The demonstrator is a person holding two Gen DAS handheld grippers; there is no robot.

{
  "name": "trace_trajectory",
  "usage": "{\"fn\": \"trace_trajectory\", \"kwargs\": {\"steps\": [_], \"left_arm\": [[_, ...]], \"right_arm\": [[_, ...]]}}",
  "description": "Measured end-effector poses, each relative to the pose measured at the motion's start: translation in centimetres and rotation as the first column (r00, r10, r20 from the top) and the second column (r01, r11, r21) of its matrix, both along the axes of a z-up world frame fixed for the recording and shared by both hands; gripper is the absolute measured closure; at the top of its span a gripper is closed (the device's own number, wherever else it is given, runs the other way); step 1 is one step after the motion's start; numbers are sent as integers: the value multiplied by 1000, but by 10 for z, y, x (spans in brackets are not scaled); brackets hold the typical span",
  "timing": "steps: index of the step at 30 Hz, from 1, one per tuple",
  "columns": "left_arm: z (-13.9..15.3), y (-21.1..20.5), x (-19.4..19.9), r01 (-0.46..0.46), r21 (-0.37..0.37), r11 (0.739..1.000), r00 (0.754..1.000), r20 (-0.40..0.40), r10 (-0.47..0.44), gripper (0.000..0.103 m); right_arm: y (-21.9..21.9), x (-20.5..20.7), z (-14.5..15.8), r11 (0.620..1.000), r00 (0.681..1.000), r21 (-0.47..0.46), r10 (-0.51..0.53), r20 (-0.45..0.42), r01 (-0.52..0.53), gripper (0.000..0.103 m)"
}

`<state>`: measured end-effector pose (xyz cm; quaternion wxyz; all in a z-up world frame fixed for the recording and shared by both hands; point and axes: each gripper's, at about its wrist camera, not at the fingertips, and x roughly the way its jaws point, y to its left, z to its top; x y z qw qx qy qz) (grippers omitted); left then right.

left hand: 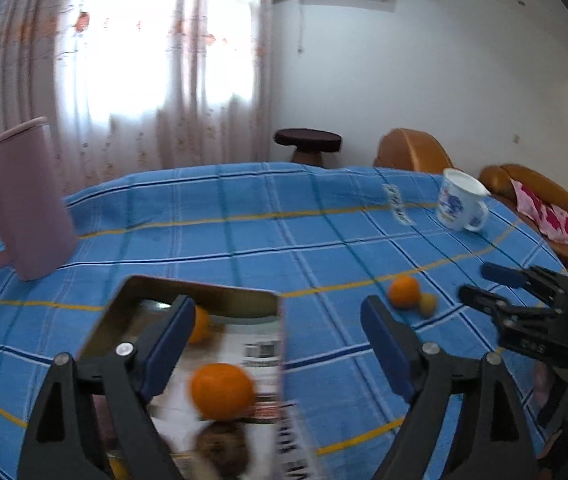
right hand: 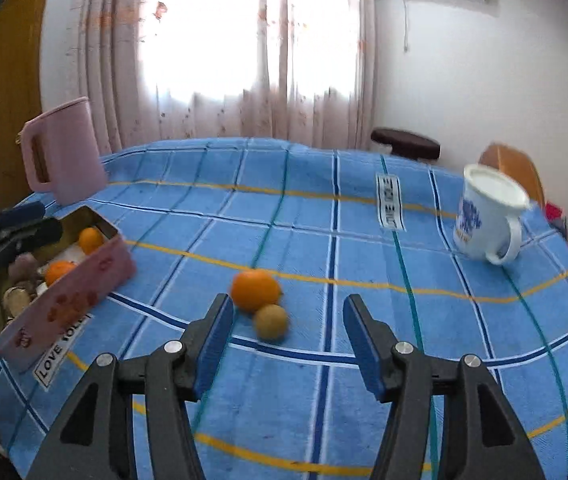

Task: Organize fruits
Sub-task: 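Grasp another orange with the left tool while the right tool grasps the small yellow fruit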

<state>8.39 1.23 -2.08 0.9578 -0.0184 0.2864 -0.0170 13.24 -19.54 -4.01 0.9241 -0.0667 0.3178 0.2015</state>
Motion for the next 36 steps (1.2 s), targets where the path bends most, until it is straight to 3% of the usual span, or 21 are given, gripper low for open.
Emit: {"fn": "trace_trajectory", "kwargs": {"steps": [8,9,10,11,19,29,36], "left_arm": [[-6,-42,12,60,51,997,998,-27,-59,12],[-7,-45,14,63,56,996,998,-30,-62,12],[-8,-47,16,64,58,996,997,-34,-62,12],[-10,-49,18,63,57,996,997,-38,-61,12],[-23,-70,41,95,32,995,991,-95,-91,12],[-41,-116,79,150,99,984,979,-157,-134,14],[-51,-125,97,177,58,982,962,-220,-161,23]], "right_arm": [[28,29,-23,996,986,-30,85,-142,-90,45],[28,33,-28,996,985,-35,80,-156,-86,53],[28,37,-31,996,981,-39,74,-180,-83,72],[27,37,-33,996,978,-28,75,-193,-82,76],[-3,32,-26,999,992,-30,10,-126,-14,76],[-41,38,-21,997,991,27,-74,-109,78,76],[-41,36,-19,997,993,28,-65,-96,68,76]]}}
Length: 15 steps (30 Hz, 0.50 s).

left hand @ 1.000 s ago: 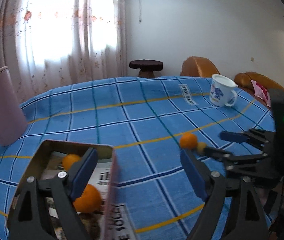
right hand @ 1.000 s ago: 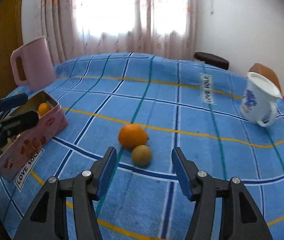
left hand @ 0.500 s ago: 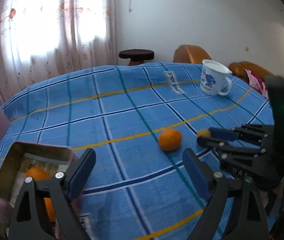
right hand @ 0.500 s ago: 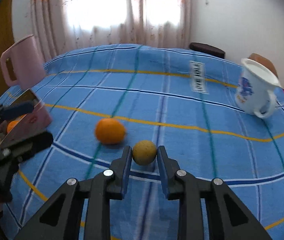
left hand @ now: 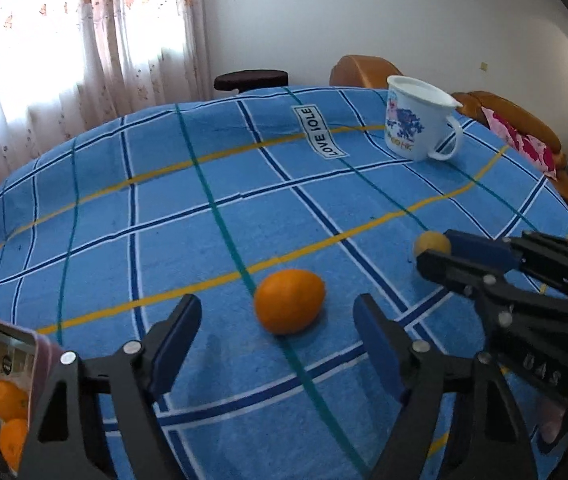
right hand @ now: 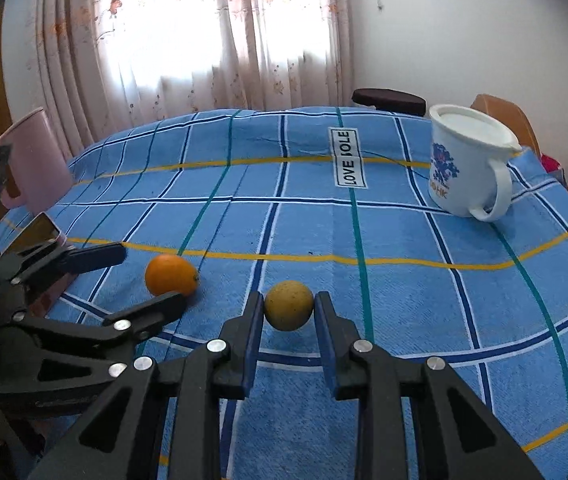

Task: Organize fruits
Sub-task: 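Grasp another orange with the left tool while the right tool grasps the small yellow fruit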

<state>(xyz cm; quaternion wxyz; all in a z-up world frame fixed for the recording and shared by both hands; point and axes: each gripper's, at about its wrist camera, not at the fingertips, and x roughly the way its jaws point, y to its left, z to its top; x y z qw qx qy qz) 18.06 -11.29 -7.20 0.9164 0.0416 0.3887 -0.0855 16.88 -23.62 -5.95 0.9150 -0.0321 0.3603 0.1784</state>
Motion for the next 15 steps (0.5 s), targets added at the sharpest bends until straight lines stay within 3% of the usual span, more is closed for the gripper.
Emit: {"fn": "trace_trajectory", "kwargs": {"steps": [2,4,7,15], "left_arm": [[-4,-2,7,7,8,1000,999,-33,-7,33],[-10,-1,14,16,-15,1000,997,-79,-17,53],[-10,3,13,26,-47,999,996,-87,-30,62],[0,10,-5,20,-76,997,1000,-19,-21,62]], "right_arm": [[0,0,0,1000,1000,-3,1,1,-1,76],[-1,0,0,1000,1000,4,-3,2,3,76],[-2,-1,2,1000,1000,12,1,13,-2,76],[-1,-15,11,999,996,24,31,89,-33,76]]}}
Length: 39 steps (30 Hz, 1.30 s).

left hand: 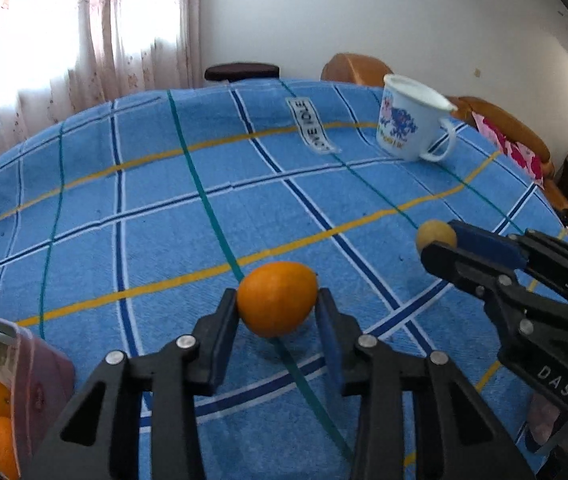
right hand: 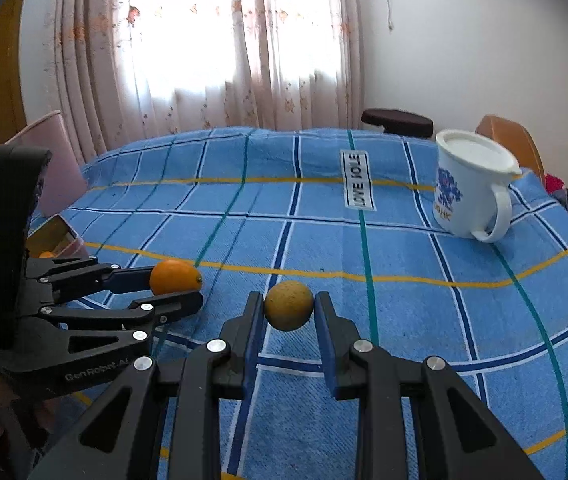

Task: Organize fruits
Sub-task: 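Grasp another orange with the left tool while the right tool grasps the small yellow fruit, then carry the orange and small yellow fruit over the tin with both tools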

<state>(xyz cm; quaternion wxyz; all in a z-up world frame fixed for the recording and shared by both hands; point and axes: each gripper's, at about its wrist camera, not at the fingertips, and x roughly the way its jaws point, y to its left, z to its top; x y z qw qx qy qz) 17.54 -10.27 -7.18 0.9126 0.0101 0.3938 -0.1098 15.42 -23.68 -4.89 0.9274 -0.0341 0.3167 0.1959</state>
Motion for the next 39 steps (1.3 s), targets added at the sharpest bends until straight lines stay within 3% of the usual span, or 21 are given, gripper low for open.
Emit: {"fn": "trace_trajectory", "kwargs": {"steps": [14,39], "left_arm": [[20,1,-30,-30,28,999,986,167,25,62],[31,7,-61,-67,22,998,953,297,57,62]], "right_arm": [[6,-15,8,999,995,-11,36,94,-35,76],[12,-46,20,997,964,-23,74,255,-70,76]]}}
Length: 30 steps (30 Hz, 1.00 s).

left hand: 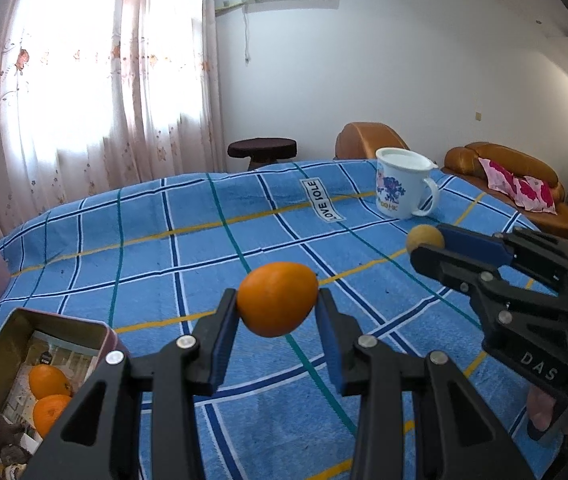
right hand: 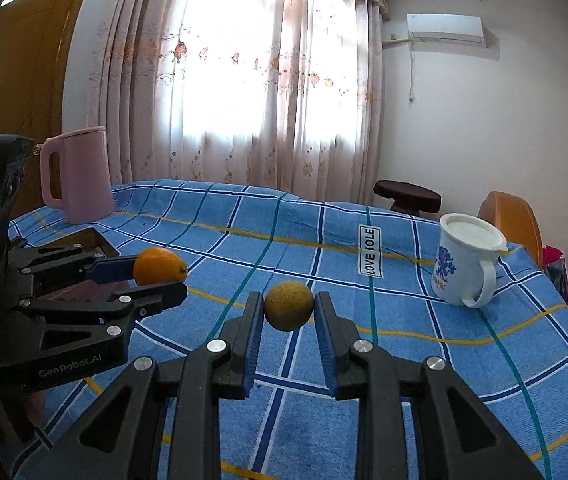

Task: Organize fruits
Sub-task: 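Carry the orange and small yellow fruit over the tin with both tools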

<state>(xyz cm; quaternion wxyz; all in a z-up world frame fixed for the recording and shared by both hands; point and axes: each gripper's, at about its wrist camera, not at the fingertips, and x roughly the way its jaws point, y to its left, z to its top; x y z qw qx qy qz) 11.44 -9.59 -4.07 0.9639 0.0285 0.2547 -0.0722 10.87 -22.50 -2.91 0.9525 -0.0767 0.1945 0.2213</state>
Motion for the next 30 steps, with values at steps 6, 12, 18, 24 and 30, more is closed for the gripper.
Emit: {"fn": "trace_trajectory", "kwargs": {"steps": [6,12,18,24,30], "left_arm": [[2,3,-6,-6,-2,1000,1000,20,6,62],[3,7,-10,-8,-3,1000,999,33,8,62],[4,12,-13,-10,-16,1000,999,38,11,62],[4,21,-20,-22,-25,999,999,44,23,62],[4,31,-27,-30,-35,999,998,47,32,62]], "right_arm": [[2,-7,1,1000,1000,-5,9,18,-9,76],[8,-12,1,1000,999,-25,13,37,-12,76],[6,-17,1,1000,999,-8,9,49,-9,76],[8,-19,2,1000,999,2,17,49,-17,76],[21,-22,2,999,998,4,43,42,-43,76]]}}
